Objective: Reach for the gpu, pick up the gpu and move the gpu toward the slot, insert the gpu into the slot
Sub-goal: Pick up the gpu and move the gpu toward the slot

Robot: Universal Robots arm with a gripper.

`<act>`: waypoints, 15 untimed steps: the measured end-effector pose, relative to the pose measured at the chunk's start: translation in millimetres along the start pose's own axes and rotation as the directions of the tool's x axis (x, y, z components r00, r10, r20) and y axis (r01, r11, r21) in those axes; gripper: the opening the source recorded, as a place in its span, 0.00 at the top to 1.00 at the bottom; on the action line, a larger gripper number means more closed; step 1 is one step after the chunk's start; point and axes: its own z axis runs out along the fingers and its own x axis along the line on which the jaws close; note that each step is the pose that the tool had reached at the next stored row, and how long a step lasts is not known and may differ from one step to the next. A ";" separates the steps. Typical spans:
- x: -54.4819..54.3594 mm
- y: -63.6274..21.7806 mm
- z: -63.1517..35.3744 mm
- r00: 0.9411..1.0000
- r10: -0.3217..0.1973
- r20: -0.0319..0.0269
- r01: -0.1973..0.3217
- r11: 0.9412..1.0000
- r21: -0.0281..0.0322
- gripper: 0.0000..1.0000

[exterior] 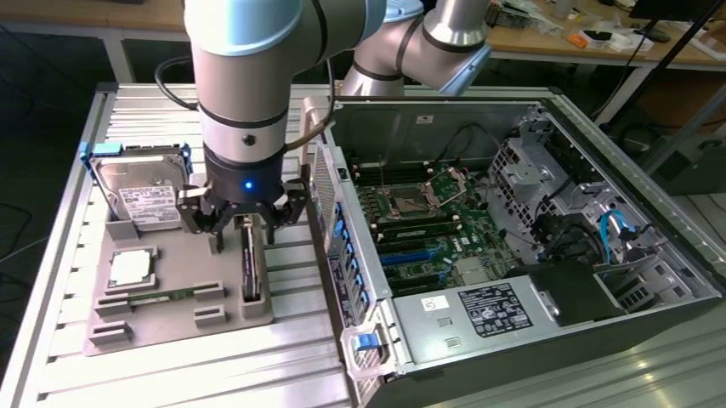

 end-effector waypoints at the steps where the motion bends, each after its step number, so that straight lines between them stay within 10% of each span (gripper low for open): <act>1: -0.1 -0.1 1.0 1.000 0.000 0.000 0.000 1.000 0.000 0.34; 15: -0.4 -0.3 10.1 1.000 0.000 0.002 0.000 1.000 0.001 0.34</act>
